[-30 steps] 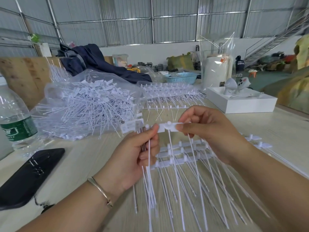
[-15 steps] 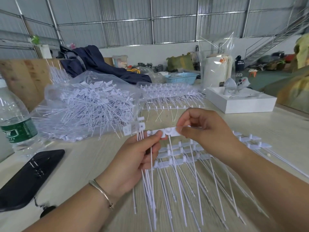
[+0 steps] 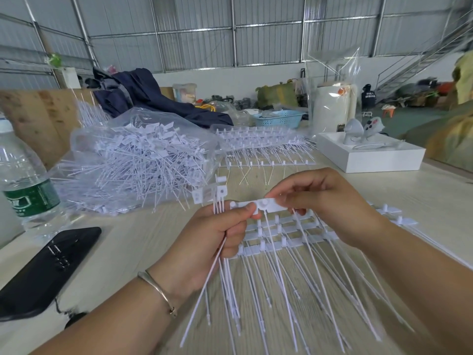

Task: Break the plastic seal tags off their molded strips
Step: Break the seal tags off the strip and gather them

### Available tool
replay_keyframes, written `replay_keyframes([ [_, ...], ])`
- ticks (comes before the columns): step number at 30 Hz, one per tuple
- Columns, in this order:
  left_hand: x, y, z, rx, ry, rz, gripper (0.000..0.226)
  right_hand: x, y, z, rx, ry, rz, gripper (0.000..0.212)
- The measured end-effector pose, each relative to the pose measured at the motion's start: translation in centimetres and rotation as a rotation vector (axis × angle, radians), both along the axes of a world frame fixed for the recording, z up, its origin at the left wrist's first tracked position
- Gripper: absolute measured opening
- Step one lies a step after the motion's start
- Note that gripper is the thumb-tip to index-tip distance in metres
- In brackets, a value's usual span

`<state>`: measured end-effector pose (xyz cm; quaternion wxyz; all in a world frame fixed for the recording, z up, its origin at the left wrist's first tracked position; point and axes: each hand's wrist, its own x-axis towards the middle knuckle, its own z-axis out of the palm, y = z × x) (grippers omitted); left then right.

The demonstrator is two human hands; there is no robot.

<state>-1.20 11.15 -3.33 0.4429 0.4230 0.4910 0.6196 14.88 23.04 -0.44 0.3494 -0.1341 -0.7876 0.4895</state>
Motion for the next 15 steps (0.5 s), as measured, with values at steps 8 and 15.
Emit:
replay_keyframes([
  [8, -0.1, -0.4, 0.3, -0.062, 0.078, -0.097, 0.027, 0.3, 0.2, 0.5, -0.083, -0.061, 0.087, 0.015],
  [15, -0.5, -0.5, 0.7, 0.039, -0.037, -0.145, 0.042, 1.4, 2.5, 0.7, -0.175, 0.125, -0.124, 0.023],
])
